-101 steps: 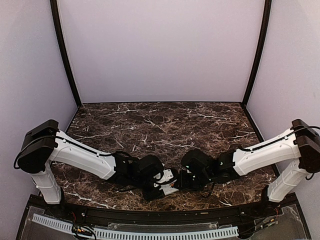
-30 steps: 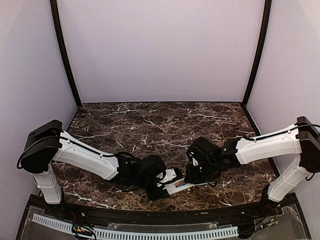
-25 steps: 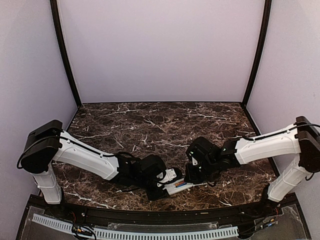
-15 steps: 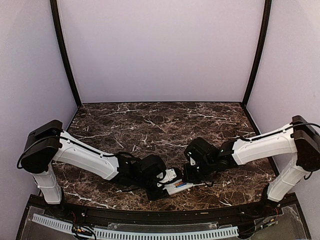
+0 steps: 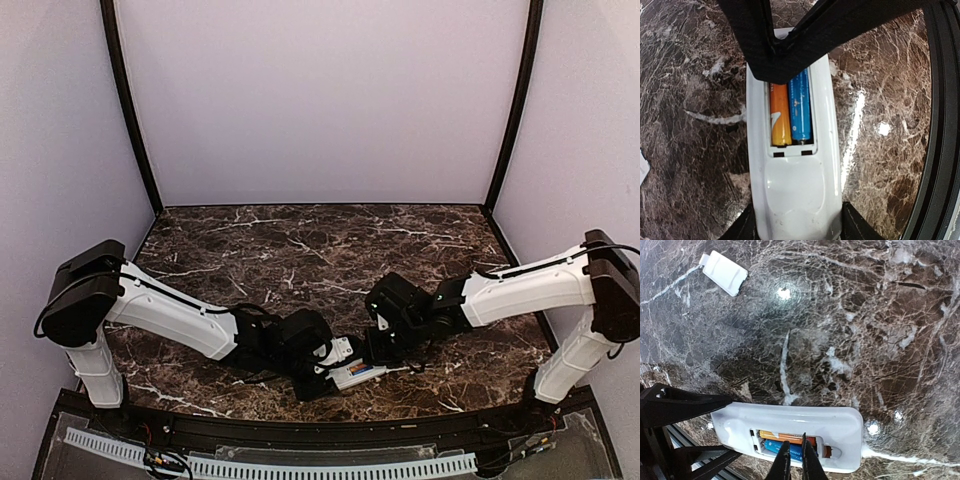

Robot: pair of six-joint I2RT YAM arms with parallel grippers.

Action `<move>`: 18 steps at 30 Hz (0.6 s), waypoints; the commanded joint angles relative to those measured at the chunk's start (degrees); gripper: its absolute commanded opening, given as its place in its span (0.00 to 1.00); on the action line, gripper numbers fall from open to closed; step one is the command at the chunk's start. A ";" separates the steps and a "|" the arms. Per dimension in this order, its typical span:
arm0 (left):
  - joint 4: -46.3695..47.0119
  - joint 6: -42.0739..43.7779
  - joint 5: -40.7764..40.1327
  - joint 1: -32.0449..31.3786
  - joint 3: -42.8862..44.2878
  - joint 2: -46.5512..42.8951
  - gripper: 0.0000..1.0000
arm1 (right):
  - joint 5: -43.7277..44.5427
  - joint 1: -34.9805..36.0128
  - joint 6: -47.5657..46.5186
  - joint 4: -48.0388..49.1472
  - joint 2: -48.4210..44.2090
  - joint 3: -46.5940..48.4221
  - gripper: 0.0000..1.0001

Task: Load the batteries into the remote control
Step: Load the battery into the battery compartment, then press the battery in the battery compartment.

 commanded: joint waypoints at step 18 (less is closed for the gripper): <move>-8.99 -0.74 2.38 -0.36 -2.26 5.45 0.00 | 0.94 1.19 1.50 -3.21 1.07 0.00 0.07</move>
